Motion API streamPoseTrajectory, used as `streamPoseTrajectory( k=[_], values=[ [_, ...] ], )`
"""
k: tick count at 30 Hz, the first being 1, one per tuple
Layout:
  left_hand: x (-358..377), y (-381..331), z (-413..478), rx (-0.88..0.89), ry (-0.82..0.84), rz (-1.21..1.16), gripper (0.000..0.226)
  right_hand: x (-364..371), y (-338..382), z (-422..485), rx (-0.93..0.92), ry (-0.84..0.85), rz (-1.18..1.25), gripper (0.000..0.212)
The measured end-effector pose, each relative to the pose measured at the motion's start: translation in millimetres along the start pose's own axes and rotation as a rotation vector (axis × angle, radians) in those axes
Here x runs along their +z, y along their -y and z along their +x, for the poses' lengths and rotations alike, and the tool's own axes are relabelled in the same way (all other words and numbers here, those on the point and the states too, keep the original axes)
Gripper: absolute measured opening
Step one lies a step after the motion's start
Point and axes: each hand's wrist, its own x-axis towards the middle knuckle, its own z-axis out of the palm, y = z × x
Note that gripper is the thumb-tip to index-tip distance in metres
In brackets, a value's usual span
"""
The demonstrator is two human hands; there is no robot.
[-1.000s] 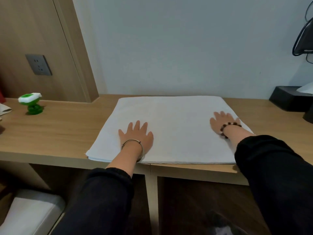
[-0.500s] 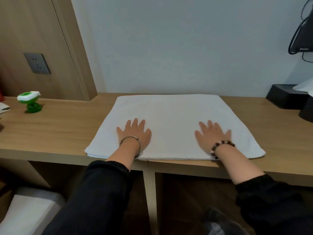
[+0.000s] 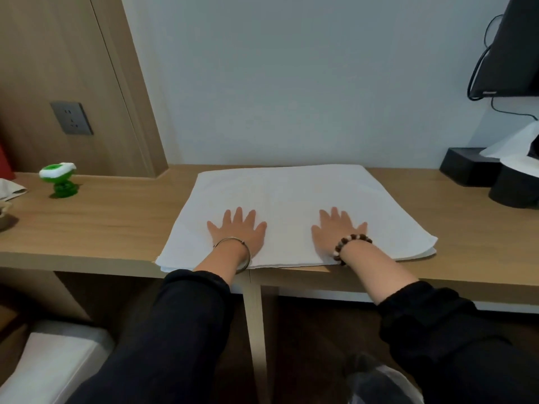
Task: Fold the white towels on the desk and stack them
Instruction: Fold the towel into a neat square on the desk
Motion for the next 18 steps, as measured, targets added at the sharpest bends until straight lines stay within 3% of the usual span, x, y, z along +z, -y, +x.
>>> streamPoseTrajectory(
  k=[3,6,11,16,18],
  values=[
    [1.0,-13.2,-9.2,-0.032,0.029,0.009,0.062,8.4,28.5,-3.6,-0.056,0.068,-0.015,0.057],
    [-2.2,-17.9,-17.1,-0.022,0.021,0.050,0.063,18.4,27.5,-4.7,-0.040,0.007,-0.047,0.053],
    [-31.7,-13.0,-28.1,0.167,0.090,0.083,0.053,9.8,1.0,-1.5,-0.099,0.048,-0.053,0.052],
    [-62.0,-34.6,-40.3,0.336,0.216,0.178,0.046,-24.2,-27.3,12.9,0.071,0.158,-0.191,0.059],
    [-66.9,-46.0,-45.0,0.398,0.268,0.083,0.040,-36.4,-26.8,17.6,0.193,0.153,-0.292,0.062]
  ],
)
